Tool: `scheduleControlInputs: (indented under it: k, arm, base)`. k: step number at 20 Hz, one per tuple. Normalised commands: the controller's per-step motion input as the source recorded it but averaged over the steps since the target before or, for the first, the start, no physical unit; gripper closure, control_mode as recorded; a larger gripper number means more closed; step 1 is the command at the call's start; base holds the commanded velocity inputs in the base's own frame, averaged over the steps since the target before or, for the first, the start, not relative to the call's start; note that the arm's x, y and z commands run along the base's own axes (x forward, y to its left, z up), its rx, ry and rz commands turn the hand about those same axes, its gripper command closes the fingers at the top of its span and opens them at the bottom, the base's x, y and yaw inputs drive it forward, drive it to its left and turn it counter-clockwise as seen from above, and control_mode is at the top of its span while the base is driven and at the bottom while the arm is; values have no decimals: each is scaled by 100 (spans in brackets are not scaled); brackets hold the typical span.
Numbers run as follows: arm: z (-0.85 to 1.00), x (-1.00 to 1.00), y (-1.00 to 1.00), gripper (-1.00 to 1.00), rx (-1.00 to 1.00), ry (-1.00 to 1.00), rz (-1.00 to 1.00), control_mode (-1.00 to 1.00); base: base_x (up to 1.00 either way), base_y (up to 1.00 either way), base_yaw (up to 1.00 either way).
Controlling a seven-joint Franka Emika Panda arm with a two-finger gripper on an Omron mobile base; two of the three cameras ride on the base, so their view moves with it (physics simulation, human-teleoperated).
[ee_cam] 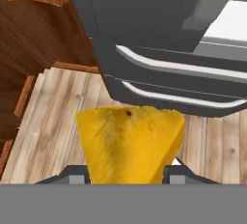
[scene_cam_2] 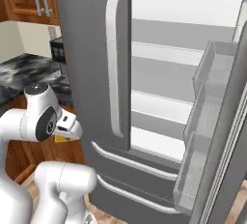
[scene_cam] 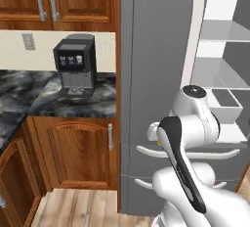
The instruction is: Retrieve the sausage and cheese from the fridge and place them on the cutting board on the counter.
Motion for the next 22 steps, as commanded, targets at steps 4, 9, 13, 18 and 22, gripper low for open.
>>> scheduleControlInputs:
  k: [4,9,13,18,22]
  arm:
    - [0,0,0,100,0,0,0,100]
    - [0,0,0,100,0,0,0,100]
    - [0,0,0,100,0,0,0,100]
    - [0,0,0,100,0,0,0,100]
    - [0,0,0,100,0,0,0,100]
  base:
    - [-25,81,29]
    - [-30,36,71]
    - [-27,21,85]
    - [-13,31,78]
    - [31,16,62]
